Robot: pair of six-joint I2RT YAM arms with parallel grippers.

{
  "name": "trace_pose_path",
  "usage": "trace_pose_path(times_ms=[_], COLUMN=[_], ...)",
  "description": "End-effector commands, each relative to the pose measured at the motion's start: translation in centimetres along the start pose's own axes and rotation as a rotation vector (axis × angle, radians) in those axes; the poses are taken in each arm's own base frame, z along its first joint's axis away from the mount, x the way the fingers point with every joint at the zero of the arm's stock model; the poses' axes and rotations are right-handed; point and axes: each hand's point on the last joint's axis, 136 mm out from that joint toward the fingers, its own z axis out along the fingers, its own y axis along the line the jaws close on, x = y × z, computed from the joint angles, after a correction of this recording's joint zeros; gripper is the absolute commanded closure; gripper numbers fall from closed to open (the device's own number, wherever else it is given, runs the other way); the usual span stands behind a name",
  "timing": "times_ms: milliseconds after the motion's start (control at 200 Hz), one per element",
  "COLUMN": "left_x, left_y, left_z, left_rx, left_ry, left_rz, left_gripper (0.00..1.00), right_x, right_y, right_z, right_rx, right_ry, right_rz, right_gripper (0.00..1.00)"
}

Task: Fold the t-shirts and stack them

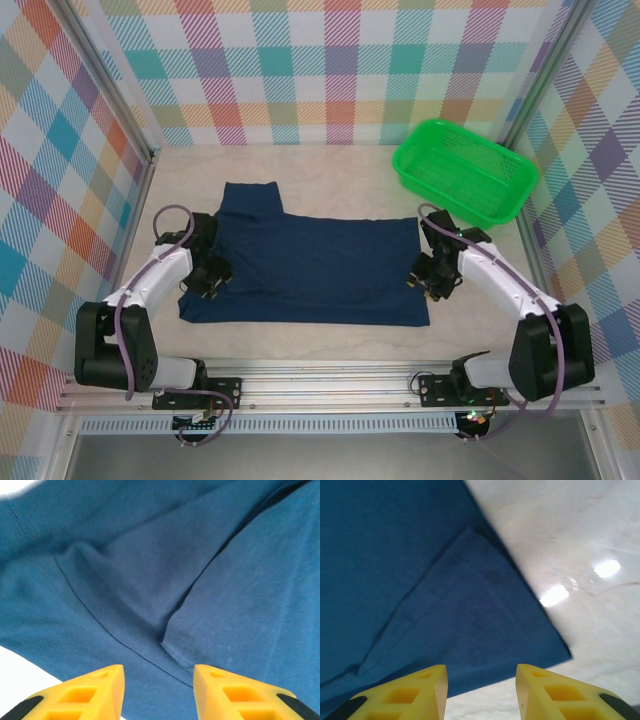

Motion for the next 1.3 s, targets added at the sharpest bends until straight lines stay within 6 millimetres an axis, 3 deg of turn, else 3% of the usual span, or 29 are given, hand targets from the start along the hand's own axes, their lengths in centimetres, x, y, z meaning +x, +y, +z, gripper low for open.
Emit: trace_pose_path(times_ms=[0, 245, 570, 760, 945, 1115, 1295], left_x=[1.7, 1.8, 0.7, 0.9, 0.4, 0.4, 0.4], left_y=[-0.9, -0.6, -1.9, -1.7, -2.5, -2.0, -1.4], left_z=[1.3, 3.0, 2.8, 3.8, 2.9, 1.3, 2.4], left_rx=[0.057, 0.034, 0.047, 0.021, 0.019, -0.03, -0.063], left_ry=[0.088, 0.094, 0.068, 0.078, 0.061, 0.035, 0.032], left_rz=[-0.101, -0.151, -0.161, -0.151, -0.149, -0.155, -0.134], left_gripper=[0.6, 0.63, 0.67, 0.71, 0.71, 0.64, 0.65], right_x=[-0.5, 0.4, 0.7, 0.6, 0.7, 0.7, 0.7], right_y=[4.3, 6.6, 6.7, 6.7, 6.6, 6.7, 6.9], right_z=[-0.2, 0.4, 0.7, 0.8, 0.9, 0.8, 0.9], right_rx=[-0.151, -0.204, -0.195, -0.196, -0.192, -0.194, -0.196], right_ry=[0.024, 0.062, 0.071, 0.073, 0.079, 0.075, 0.08], right_rz=[-0.111, -0.166, -0.178, -0.175, -0.18, -0.183, -0.187], right_gripper=[0.6, 0.57, 0.59, 0.59, 0.6, 0.6, 0.6])
